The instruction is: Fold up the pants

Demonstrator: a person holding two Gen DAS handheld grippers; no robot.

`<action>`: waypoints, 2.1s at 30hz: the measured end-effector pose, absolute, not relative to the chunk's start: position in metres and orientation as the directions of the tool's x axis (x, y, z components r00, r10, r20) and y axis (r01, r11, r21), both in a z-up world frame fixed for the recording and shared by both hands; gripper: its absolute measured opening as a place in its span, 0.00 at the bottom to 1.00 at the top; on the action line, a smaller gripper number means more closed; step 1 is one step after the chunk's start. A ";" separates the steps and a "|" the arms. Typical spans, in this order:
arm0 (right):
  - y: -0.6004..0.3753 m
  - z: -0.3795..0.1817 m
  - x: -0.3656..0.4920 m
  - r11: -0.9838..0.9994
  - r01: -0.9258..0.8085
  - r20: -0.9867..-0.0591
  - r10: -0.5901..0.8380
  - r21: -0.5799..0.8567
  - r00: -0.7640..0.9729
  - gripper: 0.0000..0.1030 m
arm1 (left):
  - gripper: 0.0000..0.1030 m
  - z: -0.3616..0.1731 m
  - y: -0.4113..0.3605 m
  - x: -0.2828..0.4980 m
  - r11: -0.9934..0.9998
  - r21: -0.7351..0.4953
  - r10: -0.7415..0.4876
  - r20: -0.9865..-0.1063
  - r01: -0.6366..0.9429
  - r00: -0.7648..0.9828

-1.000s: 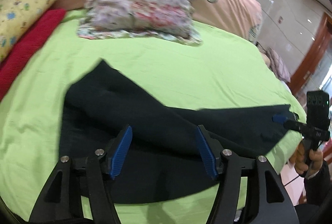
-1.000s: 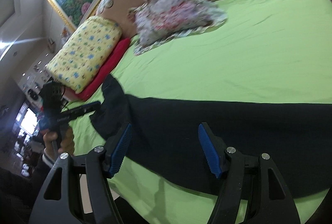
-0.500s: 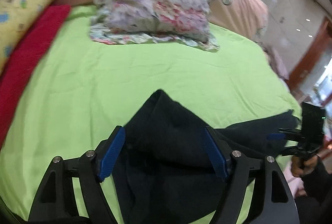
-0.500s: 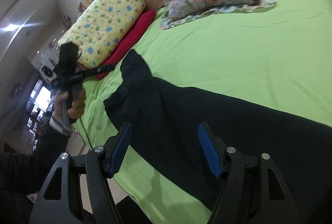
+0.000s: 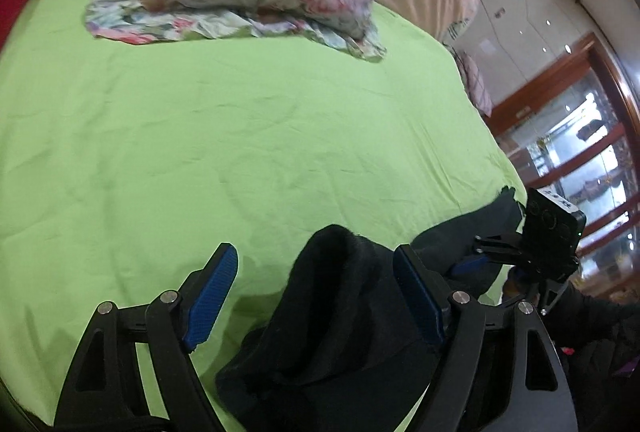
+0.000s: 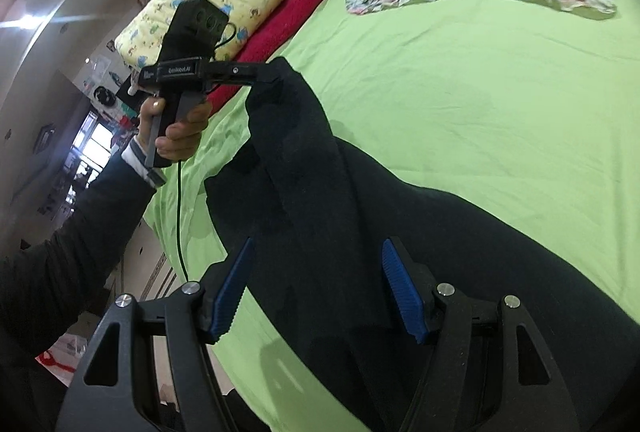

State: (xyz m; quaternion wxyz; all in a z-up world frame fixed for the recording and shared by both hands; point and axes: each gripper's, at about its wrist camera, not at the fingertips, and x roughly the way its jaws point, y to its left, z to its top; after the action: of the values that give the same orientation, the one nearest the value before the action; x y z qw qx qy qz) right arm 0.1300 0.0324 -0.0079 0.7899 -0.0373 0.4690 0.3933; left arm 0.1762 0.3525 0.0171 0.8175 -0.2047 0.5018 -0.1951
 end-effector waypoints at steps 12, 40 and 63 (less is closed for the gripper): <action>0.042 -0.014 0.125 0.699 -0.680 -0.781 0.545 0.222 0.304 0.08 | 0.19 0.048 0.319 0.137 0.903 -0.379 -0.426 -0.735 0.200 0.527; 0.067 -0.029 0.057 0.609 -0.787 -0.792 0.527 0.100 0.307 0.06 | 0.14 0.030 0.309 -0.007 0.906 -0.420 -0.335 -0.649 0.045 0.683; 0.065 -0.037 0.055 0.603 -0.778 -0.774 0.574 0.178 0.267 0.39 | 0.47 -0.001 0.316 -0.072 0.808 -0.534 -0.225 -0.672 -0.250 0.706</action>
State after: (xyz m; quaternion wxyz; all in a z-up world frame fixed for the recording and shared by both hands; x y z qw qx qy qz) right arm 0.0548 0.0647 -0.0368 0.7869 -0.1196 0.4267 0.4294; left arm -0.0720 0.3157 -0.0007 0.8701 -0.3097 0.3834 0.0070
